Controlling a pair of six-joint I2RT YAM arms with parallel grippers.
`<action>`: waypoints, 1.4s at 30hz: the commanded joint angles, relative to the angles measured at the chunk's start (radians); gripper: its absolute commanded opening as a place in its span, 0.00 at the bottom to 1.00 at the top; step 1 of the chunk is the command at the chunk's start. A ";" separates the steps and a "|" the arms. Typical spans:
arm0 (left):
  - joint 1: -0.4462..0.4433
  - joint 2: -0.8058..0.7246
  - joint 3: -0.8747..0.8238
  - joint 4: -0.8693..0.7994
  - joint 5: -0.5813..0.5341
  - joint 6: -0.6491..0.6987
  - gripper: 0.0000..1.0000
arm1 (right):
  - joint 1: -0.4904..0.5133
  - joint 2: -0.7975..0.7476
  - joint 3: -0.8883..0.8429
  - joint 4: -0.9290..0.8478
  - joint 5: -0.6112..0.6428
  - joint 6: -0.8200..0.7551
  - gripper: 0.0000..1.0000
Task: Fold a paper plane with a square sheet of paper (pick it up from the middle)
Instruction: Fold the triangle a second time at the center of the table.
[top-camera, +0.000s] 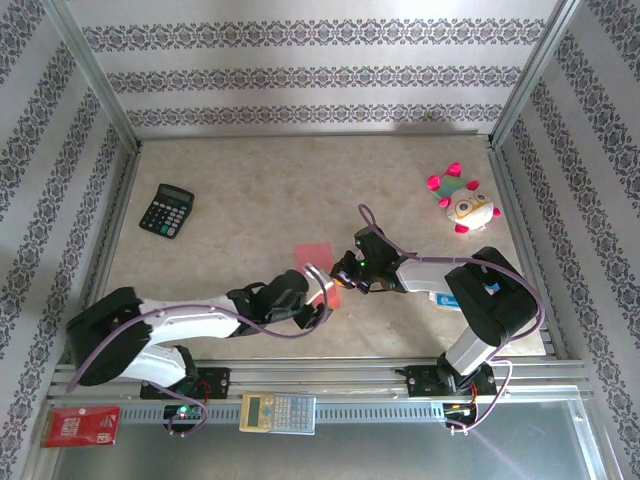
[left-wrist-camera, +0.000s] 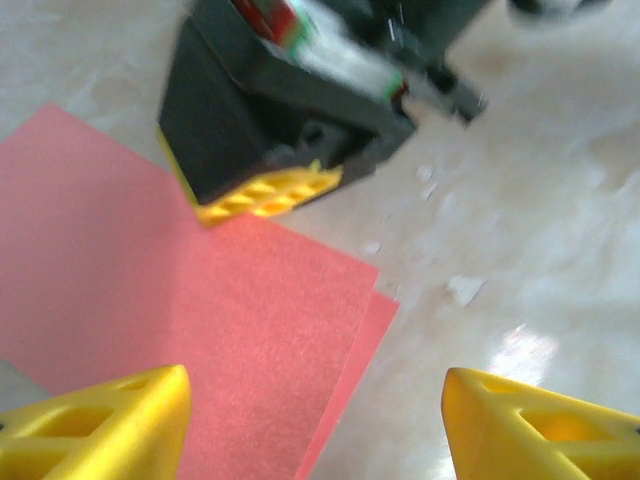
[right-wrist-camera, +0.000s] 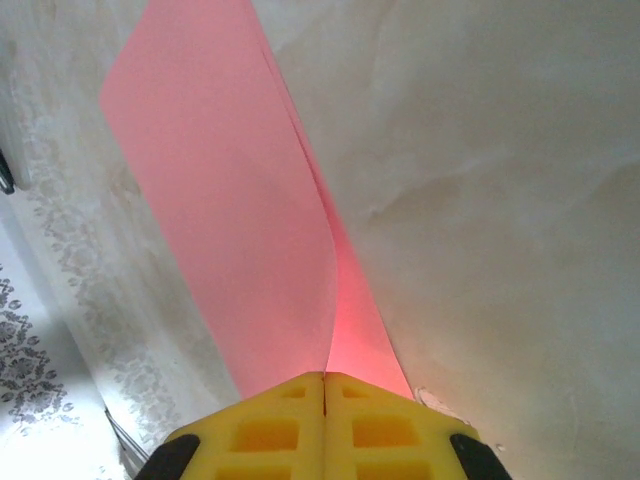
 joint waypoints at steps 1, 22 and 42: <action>-0.043 0.083 0.055 0.024 -0.192 0.148 0.66 | -0.005 -0.027 -0.004 -0.017 -0.011 0.029 0.00; -0.049 0.147 0.014 0.182 -0.057 0.090 0.01 | -0.037 -0.128 -0.020 -0.120 0.045 -0.049 0.18; 0.125 0.202 -0.121 0.487 0.404 -0.253 0.00 | -0.083 0.100 0.147 -0.099 -0.070 -0.353 0.18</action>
